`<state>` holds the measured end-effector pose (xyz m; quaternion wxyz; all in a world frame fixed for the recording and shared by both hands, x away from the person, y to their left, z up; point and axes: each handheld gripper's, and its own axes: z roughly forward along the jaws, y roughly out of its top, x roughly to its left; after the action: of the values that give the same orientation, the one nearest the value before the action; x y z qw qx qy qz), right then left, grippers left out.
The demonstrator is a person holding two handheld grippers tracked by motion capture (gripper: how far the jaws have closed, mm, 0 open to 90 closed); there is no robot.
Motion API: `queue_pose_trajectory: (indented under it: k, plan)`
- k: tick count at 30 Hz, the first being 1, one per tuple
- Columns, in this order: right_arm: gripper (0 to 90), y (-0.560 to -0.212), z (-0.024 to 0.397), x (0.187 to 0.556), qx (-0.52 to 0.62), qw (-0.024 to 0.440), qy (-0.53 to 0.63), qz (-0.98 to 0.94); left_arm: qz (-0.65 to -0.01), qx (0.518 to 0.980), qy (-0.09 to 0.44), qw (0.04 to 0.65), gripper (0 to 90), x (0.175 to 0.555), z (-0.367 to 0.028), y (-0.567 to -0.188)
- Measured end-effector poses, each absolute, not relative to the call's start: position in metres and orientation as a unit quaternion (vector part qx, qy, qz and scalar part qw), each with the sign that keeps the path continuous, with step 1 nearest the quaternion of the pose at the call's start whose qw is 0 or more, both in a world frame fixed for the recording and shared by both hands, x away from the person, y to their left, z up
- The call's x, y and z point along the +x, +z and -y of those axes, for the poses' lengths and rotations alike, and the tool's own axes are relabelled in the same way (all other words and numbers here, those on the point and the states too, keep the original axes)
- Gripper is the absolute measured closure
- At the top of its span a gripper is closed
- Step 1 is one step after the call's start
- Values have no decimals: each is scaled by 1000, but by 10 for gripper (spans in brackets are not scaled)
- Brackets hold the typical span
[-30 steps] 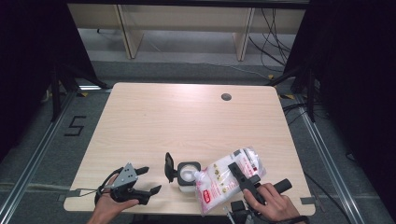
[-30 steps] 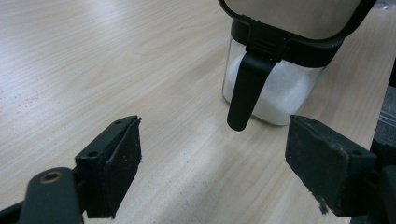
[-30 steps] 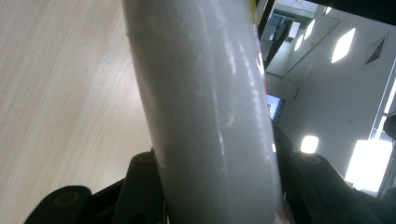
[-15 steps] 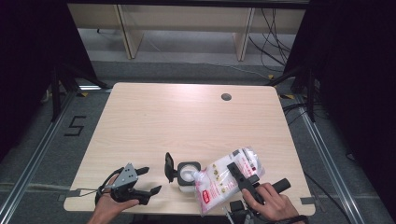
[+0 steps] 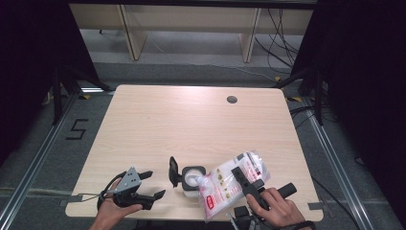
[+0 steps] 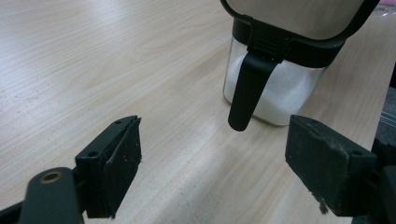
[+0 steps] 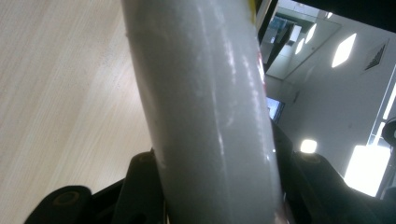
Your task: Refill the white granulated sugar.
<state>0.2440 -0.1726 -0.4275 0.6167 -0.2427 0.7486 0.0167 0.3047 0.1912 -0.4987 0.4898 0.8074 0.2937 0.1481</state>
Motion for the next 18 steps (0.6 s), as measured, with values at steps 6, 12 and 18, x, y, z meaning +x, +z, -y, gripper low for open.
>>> queue_pose_trajectory:
  k: [6, 12, 18]
  plan:
    - [623, -425, 172, 245, -259, 617, 14, -743, -304, 804, 143, 491, 178, 303, -190, -499]
    - [622, -427, 172, 244, -247, 617, 15, -747, -295, 807, 147, 490, 178, 304, -191, -499]
    - [622, -426, 172, 245, -258, 616, 13, -745, -304, 804, 142, 491, 178, 303, -190, -499]
